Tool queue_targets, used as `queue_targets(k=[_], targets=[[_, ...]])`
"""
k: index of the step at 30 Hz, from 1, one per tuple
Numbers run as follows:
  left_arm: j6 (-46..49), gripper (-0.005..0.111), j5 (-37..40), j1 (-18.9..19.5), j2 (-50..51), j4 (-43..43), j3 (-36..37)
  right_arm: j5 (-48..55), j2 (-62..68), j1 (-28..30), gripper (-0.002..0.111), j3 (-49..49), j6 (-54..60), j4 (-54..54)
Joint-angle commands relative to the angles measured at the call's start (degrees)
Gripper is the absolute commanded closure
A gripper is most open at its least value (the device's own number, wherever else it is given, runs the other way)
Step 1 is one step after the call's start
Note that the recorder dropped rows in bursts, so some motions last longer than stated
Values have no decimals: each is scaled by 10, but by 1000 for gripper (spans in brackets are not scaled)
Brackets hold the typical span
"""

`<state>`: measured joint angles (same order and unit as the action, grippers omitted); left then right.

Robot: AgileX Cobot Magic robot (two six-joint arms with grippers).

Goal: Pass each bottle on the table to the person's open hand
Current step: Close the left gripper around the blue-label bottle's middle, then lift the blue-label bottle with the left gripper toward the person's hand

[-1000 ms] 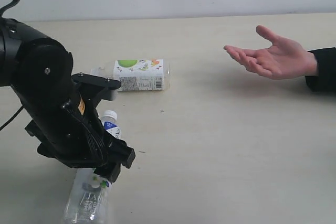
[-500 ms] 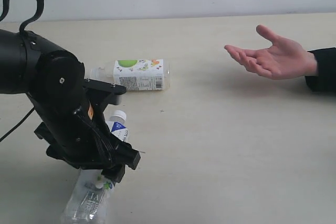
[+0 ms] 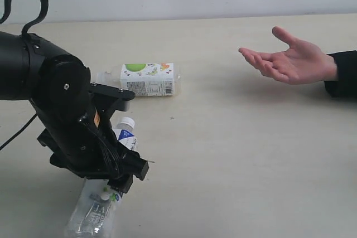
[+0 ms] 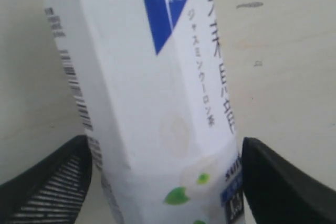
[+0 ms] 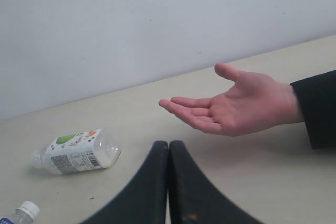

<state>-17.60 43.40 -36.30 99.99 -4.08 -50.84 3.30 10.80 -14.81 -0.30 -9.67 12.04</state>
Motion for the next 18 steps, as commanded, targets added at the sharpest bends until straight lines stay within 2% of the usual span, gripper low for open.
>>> queue_targets(k=[1,8,11,14,18], targets=[[-3,33,2,-4,20,5,-4,-1,-1,2,108,3,0,-1],[-3,33,7,-4,26,7,-4,-1,-1,2,108,3,0,-1],[-1,43,4,-4,26,7,-4,-1,-1,2,108,3,0,-1],[31,66,6,-3,26,8,-12,-1,-1,2,108,3,0,-1],[55,107,45,-3,25,10,-50,-1,-1,2,108,3,0,-1]])
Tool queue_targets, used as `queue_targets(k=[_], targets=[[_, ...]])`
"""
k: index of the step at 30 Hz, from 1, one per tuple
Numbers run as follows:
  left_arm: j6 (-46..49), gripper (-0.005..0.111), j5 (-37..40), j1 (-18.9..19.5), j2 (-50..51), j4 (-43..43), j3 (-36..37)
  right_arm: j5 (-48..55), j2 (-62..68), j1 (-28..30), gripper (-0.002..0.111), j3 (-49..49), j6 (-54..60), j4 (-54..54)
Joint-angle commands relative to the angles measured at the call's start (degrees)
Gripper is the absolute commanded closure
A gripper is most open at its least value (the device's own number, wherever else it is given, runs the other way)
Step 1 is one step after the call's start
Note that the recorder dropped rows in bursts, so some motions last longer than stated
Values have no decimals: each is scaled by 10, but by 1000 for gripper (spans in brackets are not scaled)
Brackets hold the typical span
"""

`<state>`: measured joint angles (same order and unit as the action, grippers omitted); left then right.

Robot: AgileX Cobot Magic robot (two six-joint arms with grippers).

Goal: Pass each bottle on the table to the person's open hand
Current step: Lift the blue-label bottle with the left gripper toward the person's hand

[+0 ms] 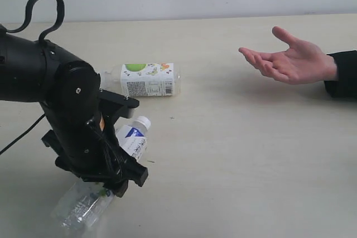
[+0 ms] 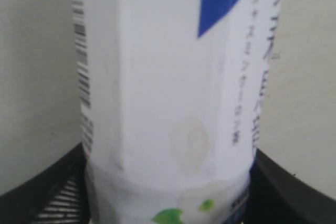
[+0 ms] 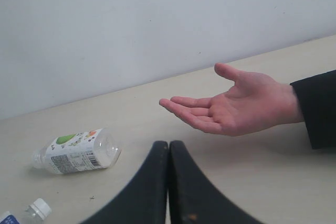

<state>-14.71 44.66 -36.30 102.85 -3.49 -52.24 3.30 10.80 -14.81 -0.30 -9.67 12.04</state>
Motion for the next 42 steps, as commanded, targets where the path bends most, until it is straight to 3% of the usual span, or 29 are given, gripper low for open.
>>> queue_targets(k=[1,6,13,17,20,22,24,26,36,38,42], targets=[[37,106,44,-3,-5,4,-50,-1,-1,2,108,3,0,-1],[142,105,89,-3,-27,4,-122,0,-1,2,108,3,0,-1],[490,105,157,-3,-48,3,-184,0,-1,2,108,3,0,-1],[704,105,108,-4,-50,4,-223,0,-1,2,108,3,0,-1],[763,105,8,-10,-50,4,-243,1,-1,2,108,3,0,-1],[736,105,-62,-14,-46,4,-253,2,-1,2,108,3,0,-1],[630,105,-127,-20,-38,4,-269,2,-1,2,108,3,0,-1],[540,105,-145,-26,-28,11,-297,2,-1,2,108,3,0,-1],[137,105,19,-80,96,10,-486,2,-1,2,108,3,0,-1],[84,105,14,-94,115,-2,-498,2,-1,2,108,3,0,-1],[-21,105,-104,-131,144,-81,-497,2,-1,2,108,3,0,-1]])
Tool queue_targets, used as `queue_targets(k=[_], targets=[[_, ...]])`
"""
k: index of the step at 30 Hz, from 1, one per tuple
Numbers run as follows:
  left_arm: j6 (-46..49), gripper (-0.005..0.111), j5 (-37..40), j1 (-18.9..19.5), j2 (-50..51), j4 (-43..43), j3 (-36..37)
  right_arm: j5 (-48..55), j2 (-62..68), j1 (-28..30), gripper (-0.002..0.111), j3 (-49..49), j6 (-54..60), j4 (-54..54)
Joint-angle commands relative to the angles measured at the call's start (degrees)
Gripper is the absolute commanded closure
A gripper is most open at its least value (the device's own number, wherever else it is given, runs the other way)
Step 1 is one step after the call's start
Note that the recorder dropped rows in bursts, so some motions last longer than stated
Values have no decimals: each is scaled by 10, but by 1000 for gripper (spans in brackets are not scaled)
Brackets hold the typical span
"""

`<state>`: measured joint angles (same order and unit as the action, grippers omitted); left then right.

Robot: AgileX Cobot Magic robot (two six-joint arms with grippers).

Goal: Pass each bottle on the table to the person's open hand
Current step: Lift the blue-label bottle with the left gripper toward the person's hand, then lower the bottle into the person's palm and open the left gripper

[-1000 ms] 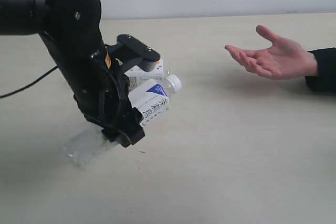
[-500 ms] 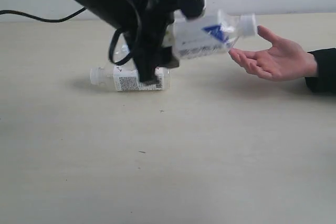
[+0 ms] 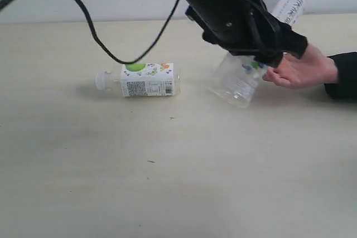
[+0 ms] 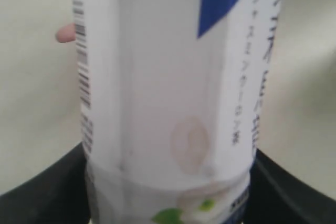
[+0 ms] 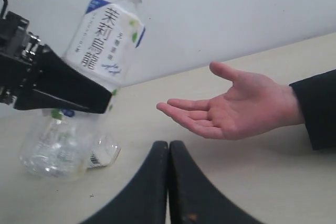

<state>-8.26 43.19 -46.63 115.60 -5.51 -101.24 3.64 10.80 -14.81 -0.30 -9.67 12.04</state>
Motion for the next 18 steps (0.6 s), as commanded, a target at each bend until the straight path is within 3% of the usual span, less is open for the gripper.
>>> queue_targets(k=[1,5,7,10,18], targets=[[-105,105,-117,-34,23,-68,-7,-1,-1,2,108,3,0,-1],[-278,105,-275,-66,64,-72,-7,-1,-1,2,108,3,0,-1],[-380,105,-403,-76,98,-72,-7,-1,-1,2,108,3,0,-1],[-451,105,-477,-77,133,-74,-7,-1,-1,2,108,3,0,-1],[-442,107,-496,-58,181,-91,-7,-1,-1,2,108,3,0,-1]])
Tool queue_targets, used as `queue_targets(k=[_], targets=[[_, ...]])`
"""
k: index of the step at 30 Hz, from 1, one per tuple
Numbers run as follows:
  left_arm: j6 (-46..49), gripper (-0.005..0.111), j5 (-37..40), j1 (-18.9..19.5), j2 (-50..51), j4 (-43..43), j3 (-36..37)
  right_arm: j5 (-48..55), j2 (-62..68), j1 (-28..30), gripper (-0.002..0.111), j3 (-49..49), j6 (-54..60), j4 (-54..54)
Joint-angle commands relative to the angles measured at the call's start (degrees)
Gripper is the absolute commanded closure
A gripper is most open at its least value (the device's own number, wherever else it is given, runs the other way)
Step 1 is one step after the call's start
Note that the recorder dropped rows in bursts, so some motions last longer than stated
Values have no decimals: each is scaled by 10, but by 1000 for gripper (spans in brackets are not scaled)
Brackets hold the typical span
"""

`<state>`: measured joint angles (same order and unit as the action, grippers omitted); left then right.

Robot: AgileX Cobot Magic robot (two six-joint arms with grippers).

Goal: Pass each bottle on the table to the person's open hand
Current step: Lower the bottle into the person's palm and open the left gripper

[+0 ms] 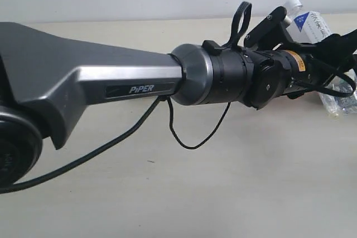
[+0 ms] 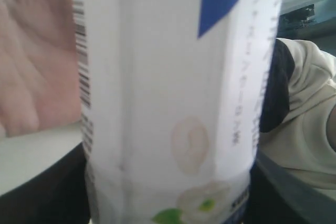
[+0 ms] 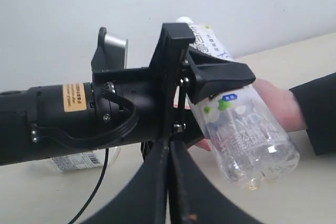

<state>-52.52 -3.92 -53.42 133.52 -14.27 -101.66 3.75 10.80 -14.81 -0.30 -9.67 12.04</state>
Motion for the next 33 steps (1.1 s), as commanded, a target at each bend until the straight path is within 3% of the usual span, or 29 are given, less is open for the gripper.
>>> queue_targets(k=[1,15,33], targets=[[7,107,-24,15,2,-3,-3,-2,-1,2,108,3,0,-1],[91,107,42,39,-1,-1,-21,-2,-1,2,108,3,0,-1],[89,107,33,49,40,-1,-26,-2,-1,2,108,3,0,-3]])
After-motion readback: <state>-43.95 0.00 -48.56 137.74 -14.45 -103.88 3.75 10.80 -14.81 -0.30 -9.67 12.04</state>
